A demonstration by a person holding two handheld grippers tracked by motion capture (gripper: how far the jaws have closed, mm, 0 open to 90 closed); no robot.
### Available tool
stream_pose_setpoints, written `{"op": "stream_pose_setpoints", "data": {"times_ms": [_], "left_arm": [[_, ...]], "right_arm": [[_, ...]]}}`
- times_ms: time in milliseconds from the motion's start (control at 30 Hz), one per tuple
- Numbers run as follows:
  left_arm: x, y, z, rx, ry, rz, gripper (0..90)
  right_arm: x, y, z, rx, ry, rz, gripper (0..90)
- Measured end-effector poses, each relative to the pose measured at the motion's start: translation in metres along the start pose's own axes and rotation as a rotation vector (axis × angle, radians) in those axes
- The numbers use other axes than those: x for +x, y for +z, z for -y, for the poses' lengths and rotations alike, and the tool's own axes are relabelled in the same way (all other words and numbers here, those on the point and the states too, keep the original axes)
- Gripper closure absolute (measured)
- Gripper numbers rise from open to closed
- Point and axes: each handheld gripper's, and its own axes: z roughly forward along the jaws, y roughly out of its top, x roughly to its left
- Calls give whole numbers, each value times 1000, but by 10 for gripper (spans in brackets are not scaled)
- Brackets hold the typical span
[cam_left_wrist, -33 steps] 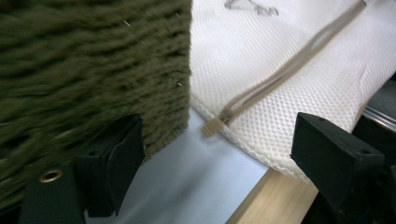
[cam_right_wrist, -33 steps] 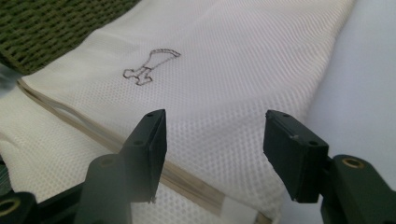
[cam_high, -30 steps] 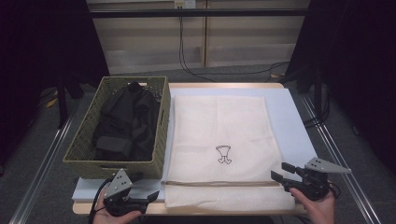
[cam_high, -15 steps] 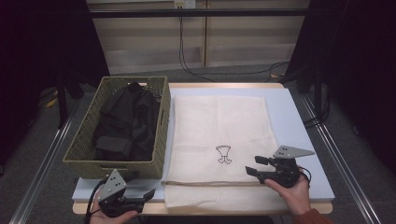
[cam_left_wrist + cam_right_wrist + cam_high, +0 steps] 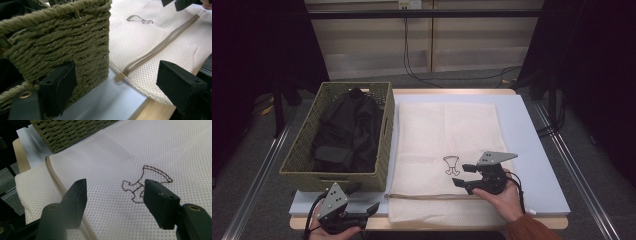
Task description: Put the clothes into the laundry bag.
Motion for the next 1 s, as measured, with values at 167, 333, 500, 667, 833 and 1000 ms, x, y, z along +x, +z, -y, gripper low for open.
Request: {"op": "stream_pose_setpoints", "data": {"times_ms": [167, 333, 500, 667, 833, 1000], "left_arm": [[1, 2, 0, 10, -3, 9, 160], [0, 2, 0, 19, 6, 14, 160], [-1, 4, -1, 23, 17, 11, 160], [0, 4, -1, 27, 13, 18, 160], [0, 5, -1, 32, 23, 18, 160], [0, 4, -1, 33, 18, 16, 160]], "right_arm": [[5, 21, -5, 46, -61, -47, 345], [14, 35, 2, 125, -129, -73, 344], [11, 37, 15, 192, -128, -51, 348], [10, 31, 23, 194, -161, -62, 336], [12, 28, 31, 169, -185, -38, 331], [13, 28, 31, 171, -194, -33, 331]]}}
